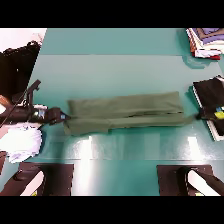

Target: Fold the shirts.

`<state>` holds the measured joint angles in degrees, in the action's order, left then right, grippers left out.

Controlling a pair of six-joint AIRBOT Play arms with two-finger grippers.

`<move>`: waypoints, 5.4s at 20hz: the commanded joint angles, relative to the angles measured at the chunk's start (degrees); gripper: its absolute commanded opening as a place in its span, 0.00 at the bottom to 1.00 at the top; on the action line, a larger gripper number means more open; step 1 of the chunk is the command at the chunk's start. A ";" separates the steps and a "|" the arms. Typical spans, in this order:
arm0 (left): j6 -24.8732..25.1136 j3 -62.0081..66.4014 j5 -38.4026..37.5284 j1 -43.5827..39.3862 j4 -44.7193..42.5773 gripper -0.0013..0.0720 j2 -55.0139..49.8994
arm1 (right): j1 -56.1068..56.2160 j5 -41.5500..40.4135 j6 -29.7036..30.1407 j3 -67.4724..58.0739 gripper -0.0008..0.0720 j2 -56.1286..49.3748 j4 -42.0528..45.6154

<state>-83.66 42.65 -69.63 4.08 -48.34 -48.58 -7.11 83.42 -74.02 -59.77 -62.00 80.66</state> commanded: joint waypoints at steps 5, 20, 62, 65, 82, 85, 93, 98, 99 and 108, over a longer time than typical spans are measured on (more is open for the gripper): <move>6.32 10.36 11.98 0.07 1.95 0.05 -26.38 | 5.05 -5.22 -2.32 -18.34 0.03 -24.13 -5.73; 7.78 20.04 4.46 -0.90 3.89 0.05 -29.00 | -9.77 4.59 3.89 -23.23 0.71 -33.99 -21.35; -0.66 42.82 13.81 -28.44 -3.08 0.05 -45.44 | 27.28 1.11 3.96 -41.07 0.03 -20.04 -44.19; 0.11 42.82 10.58 -19.67 -7.10 0.05 -36.92 | 35.65 -3.04 5.09 -41.07 0.03 -22.93 -45.11; 0.11 42.75 -0.90 0.07 -14.69 0.05 -19.76 | 43.23 -0.42 3.43 -39.76 0.66 -36.37 -28.09; 0.11 42.75 -0.98 0.07 -14.62 0.05 -19.76 | 33.29 -5.22 -1.05 -28.28 0.66 -32.87 -28.11; 0.13 42.75 0.22 0.07 -14.45 0.05 -19.76 | 24.74 -16.76 -1.33 -12.61 0.81 -34.84 -38.18; 2.38 42.75 0.09 0.07 -14.45 0.05 -19.76 | 33.14 -15.06 -1.36 -19.45 0.81 -43.95 -41.81; 2.69 42.75 0.00 0.07 -14.43 0.05 -19.76 | 34.99 -14.84 -1.33 -21.49 0.81 -45.79 -43.54; 3.34 42.75 0.02 -0.52 -11.85 0.05 -19.76 | 39.50 -13.81 0.98 -34.64 0.03 -50.12 -44.44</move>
<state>-80.86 85.41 -69.67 3.97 -61.54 -68.38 32.49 68.53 -73.89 -91.13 -111.63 37.08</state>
